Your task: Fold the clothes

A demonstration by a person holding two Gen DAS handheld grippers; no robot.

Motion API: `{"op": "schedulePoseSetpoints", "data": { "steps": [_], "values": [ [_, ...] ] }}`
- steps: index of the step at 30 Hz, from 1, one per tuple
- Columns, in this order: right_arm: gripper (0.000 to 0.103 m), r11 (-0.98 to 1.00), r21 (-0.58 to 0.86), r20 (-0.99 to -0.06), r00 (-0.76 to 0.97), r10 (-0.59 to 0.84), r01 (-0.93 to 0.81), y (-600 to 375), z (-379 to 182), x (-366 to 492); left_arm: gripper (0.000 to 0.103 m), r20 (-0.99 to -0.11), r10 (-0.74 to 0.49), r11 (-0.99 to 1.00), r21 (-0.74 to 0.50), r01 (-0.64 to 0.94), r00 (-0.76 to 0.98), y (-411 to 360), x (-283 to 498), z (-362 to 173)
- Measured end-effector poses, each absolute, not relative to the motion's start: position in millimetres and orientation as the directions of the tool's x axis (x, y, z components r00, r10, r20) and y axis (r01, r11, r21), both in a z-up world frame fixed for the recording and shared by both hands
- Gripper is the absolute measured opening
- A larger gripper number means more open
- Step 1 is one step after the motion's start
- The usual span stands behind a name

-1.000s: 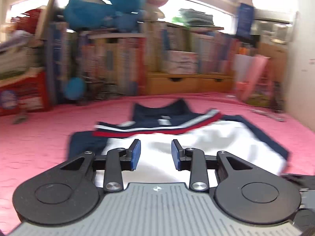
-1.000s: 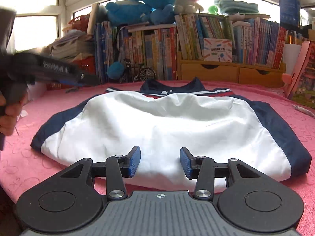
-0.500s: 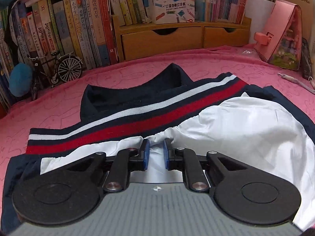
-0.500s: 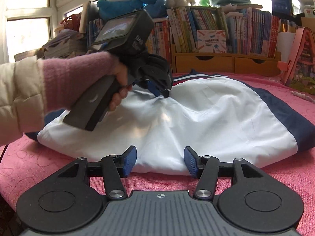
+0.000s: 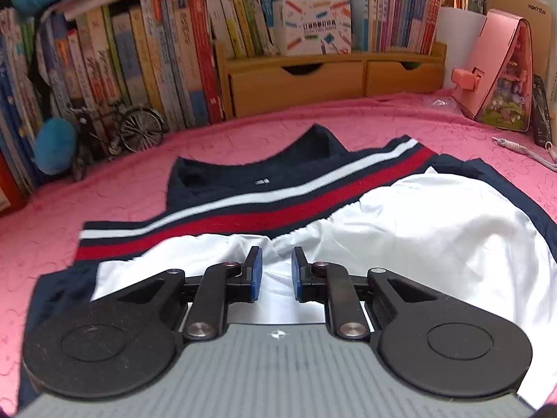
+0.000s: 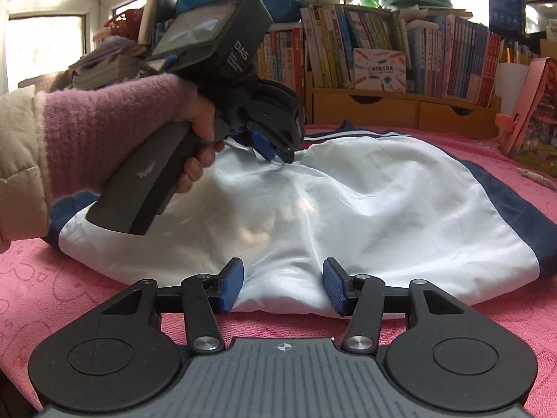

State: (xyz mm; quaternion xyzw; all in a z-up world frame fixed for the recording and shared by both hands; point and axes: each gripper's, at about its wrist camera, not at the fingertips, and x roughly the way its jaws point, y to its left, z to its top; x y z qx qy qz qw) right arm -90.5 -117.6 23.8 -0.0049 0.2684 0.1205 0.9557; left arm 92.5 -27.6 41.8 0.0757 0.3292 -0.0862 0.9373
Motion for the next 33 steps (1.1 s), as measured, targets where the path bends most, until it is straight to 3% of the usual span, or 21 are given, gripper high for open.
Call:
{"op": "schedulePoseSetpoints", "data": {
  "steps": [6,9,12,15,16,17,20,22,26,28,29,33],
  "values": [
    [0.051,0.972,0.046,-0.512,0.83,0.222,-0.232,-117,24,-91,0.023,-0.564,-0.226,0.946,0.068,0.317,0.794,-19,-4,75],
    [0.051,0.972,0.046,-0.51,0.831,0.223,-0.232,-117,24,-91,0.023,-0.575,-0.12,0.969,0.111,0.223,0.81,0,-36,60],
    [0.051,0.971,0.047,-0.508,0.831,0.225,-0.234,-117,24,-91,0.024,-0.642,0.095,0.985,0.17,0.02,0.76,42,-38,26],
    [0.051,0.97,0.047,-0.508,0.83,0.229,-0.239,-117,24,-91,0.02,-0.579,0.28,0.945,0.306,-0.115,0.766,76,-52,14],
    [0.051,0.97,0.047,-0.508,0.83,0.229,-0.238,-117,23,-91,0.024,-0.569,0.335,0.928,0.34,-0.156,0.751,82,-53,17],
    [0.051,0.97,0.046,-0.508,0.831,0.227,-0.237,-117,23,-91,0.035,-0.559,0.379,0.911,0.365,-0.191,0.737,87,-54,20],
    [0.051,0.971,0.044,-0.507,0.832,0.225,-0.235,-116,22,-92,0.032,-0.552,0.41,0.906,0.339,-0.254,0.726,92,-53,35],
    [0.051,0.971,0.044,-0.506,0.832,0.225,-0.236,-117,22,-92,0.032,-0.547,0.319,0.944,0.257,-0.208,0.774,80,-58,50],
    [0.051,0.973,0.048,-0.503,0.836,0.221,-0.228,-117,21,-93,0.032,-0.596,-0.084,0.994,0.011,0.113,0.799,31,-53,71],
    [0.051,0.974,0.05,-0.501,0.838,0.217,-0.223,-117,20,-94,0.024,-0.649,-0.235,0.967,-0.079,0.243,0.724,6,-39,75],
    [0.051,0.974,0.051,-0.5,0.839,0.216,-0.22,-117,20,-94,0.006,-0.679,-0.283,0.951,-0.108,0.289,0.677,-6,-31,76],
    [0.051,0.976,0.054,-0.495,0.843,0.21,-0.211,-116,19,-96,0.007,-0.801,-0.281,0.93,-0.09,0.357,0.529,-44,-2,68]
  ]
}}
